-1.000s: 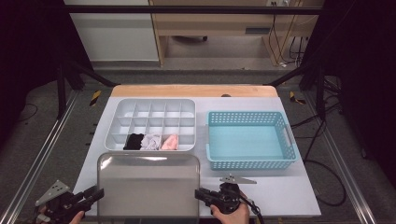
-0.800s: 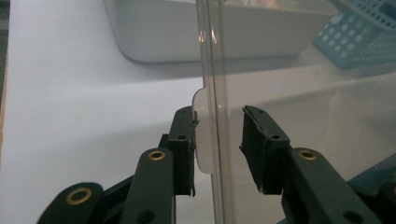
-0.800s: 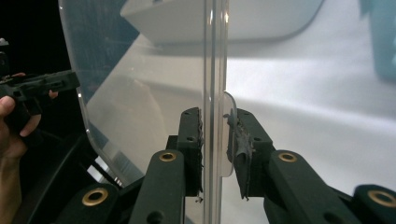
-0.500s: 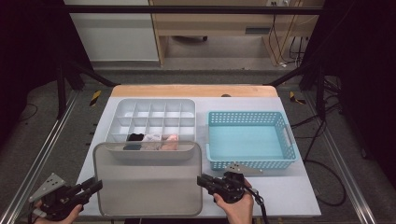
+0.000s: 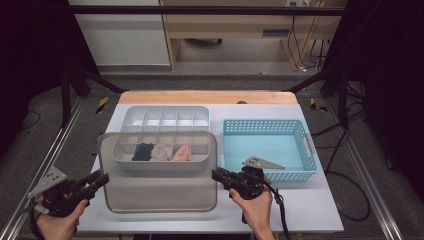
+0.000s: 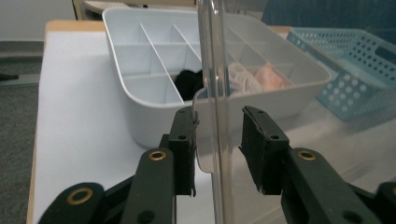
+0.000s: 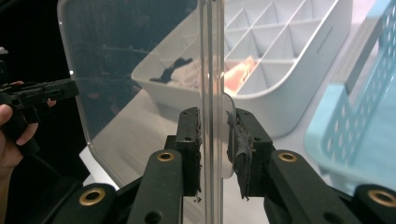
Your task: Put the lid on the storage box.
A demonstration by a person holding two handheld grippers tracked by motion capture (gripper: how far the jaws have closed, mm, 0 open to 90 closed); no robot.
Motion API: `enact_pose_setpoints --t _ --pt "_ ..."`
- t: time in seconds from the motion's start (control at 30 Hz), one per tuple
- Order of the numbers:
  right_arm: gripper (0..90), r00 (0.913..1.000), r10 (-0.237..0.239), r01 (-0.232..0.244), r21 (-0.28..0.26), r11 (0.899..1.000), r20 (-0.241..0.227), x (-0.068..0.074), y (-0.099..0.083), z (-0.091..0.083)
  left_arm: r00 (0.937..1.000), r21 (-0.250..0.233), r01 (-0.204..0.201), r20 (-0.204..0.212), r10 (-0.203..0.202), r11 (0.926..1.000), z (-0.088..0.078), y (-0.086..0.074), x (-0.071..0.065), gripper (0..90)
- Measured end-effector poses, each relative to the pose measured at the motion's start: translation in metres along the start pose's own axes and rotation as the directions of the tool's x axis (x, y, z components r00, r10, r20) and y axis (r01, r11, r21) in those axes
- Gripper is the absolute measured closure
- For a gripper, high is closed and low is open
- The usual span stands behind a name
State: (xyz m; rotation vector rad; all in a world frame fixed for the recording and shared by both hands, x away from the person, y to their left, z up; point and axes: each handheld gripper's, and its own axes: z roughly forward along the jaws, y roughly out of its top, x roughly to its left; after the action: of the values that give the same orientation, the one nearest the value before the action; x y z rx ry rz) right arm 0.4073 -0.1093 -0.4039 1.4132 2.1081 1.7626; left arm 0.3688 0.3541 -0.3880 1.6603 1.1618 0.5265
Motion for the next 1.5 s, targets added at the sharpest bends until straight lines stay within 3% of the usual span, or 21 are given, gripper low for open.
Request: enact_pose_setpoints --t 0.43,0.6,1.07,1.5 --pt "73.1 0.999 -0.043 0.044 -0.077 0.996 0.015 -0.005 0.035 0.005 0.9999 -0.059 -0.014 -0.009 0.014 0.9982 0.016 0.038 0.004 64.5" --pt "73.0 0.9982 -0.056 0.058 -0.101 0.993 0.021 -0.01 0.046 0.006 0.9996 -0.054 -0.025 -0.016 0.024 0.9982 0.025 0.054 0.005 64.5" --pt "72.6 0.9974 -0.067 0.07 -0.122 0.99 0.028 -0.015 0.077 0.021 0.9997 -0.088 -0.016 -0.02 0.014 0.996 0.036 0.078 0.018 64.7" --pt "72.3 0.9968 -0.067 0.071 -0.109 0.992 0.043 -0.02 0.097 0.04 0.9997 -0.077 0.003 -0.022 -0.005 0.997 0.052 0.091 0.037 64.7"
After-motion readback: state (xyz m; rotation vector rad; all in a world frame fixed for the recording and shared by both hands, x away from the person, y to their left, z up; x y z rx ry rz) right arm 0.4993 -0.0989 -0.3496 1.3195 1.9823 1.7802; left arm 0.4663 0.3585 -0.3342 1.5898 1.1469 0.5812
